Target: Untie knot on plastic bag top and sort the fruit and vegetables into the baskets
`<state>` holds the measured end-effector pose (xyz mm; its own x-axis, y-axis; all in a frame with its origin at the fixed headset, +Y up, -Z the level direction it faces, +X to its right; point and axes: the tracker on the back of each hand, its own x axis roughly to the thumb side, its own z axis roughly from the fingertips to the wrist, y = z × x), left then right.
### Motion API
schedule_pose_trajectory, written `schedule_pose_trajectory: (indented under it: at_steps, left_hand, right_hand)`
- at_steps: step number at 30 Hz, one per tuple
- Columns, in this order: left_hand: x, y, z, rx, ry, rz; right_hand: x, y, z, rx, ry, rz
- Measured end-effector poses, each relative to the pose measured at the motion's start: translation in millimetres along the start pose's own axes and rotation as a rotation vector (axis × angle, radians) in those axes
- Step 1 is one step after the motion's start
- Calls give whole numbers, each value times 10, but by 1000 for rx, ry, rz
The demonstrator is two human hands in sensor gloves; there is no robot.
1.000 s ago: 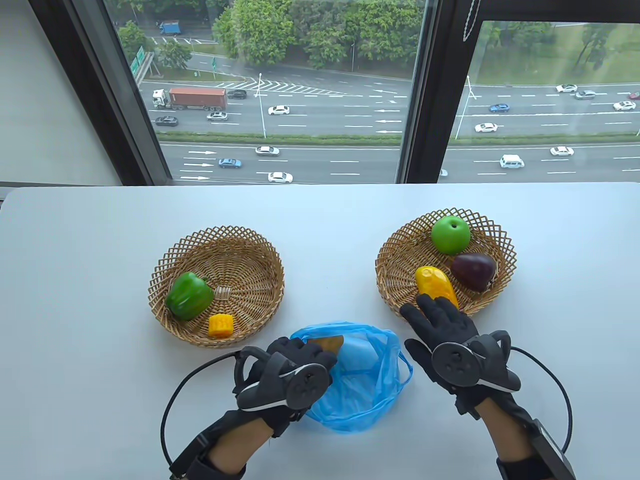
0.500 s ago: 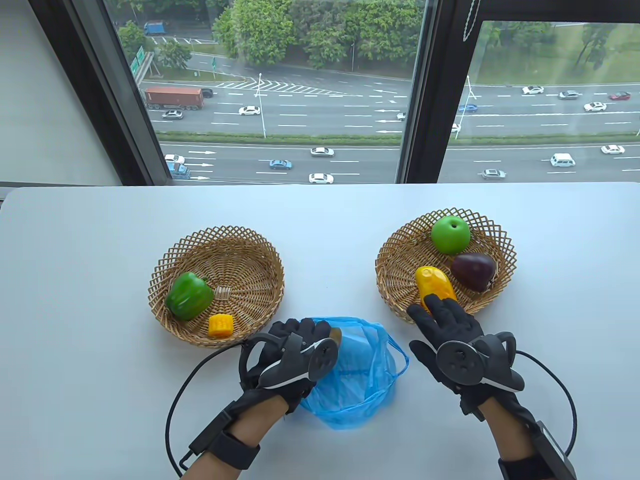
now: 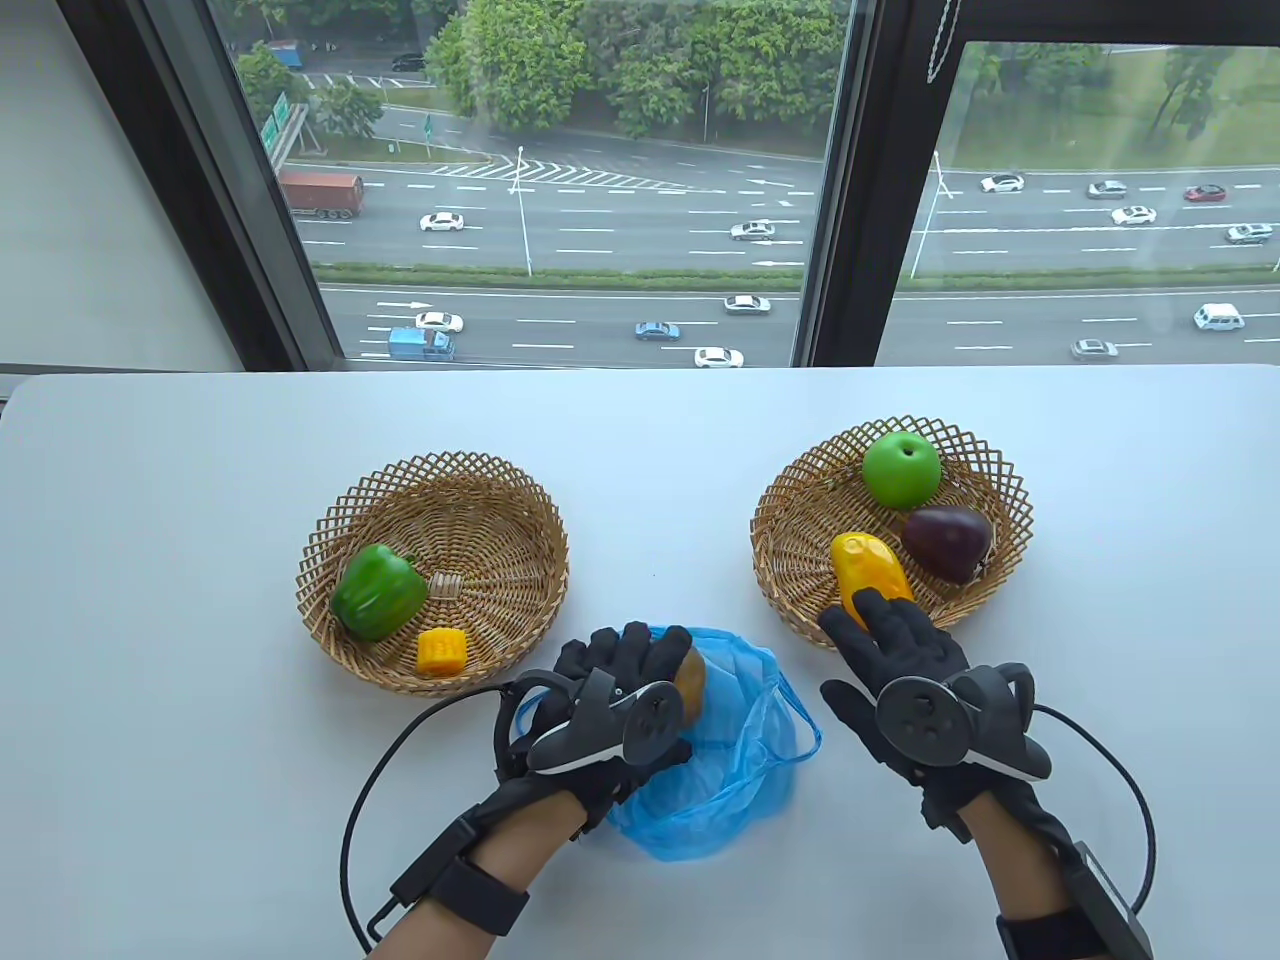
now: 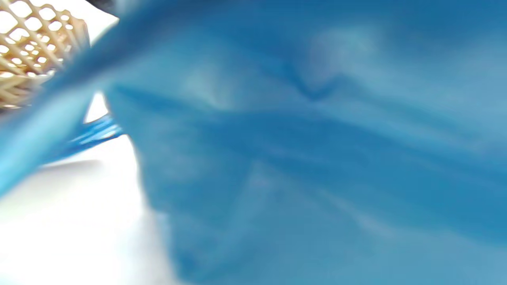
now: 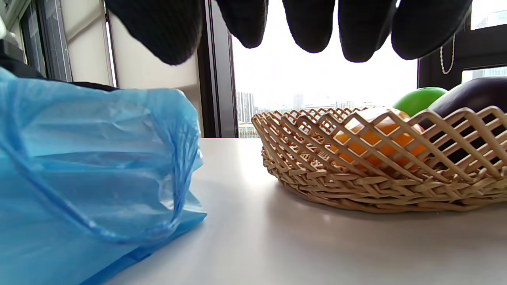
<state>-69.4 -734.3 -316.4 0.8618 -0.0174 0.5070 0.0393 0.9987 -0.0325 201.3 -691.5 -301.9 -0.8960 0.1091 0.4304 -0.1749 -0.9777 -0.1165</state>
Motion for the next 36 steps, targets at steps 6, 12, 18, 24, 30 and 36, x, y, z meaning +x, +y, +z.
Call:
schedule_pose_trajectory:
  at_steps: [6, 12, 18, 24, 30, 36]
  left_hand:
    - [72, -12, -35, 15, -46, -24]
    - [105, -36, -62, 56, -25, -10]
    - [82, -40, -78, 56, 33, -39]
    - [2, -87, -79, 19, 54, -26]
    - [21, -19, 11, 117, 14, -32]
    - [-31, 248, 152, 242, -9, 22]
  right_hand:
    - [2, 7, -3, -7, -5, 0]
    - [-6, 12, -5, -7, -3, -9]
    - [3, 14, -4, -3, -7, -9]
    - [-13, 22, -4, 2, -2, -15]
    - [-14, 24, -2, 3, -1, -15]
    - [-19, 24, 0, 4, 1, -15]
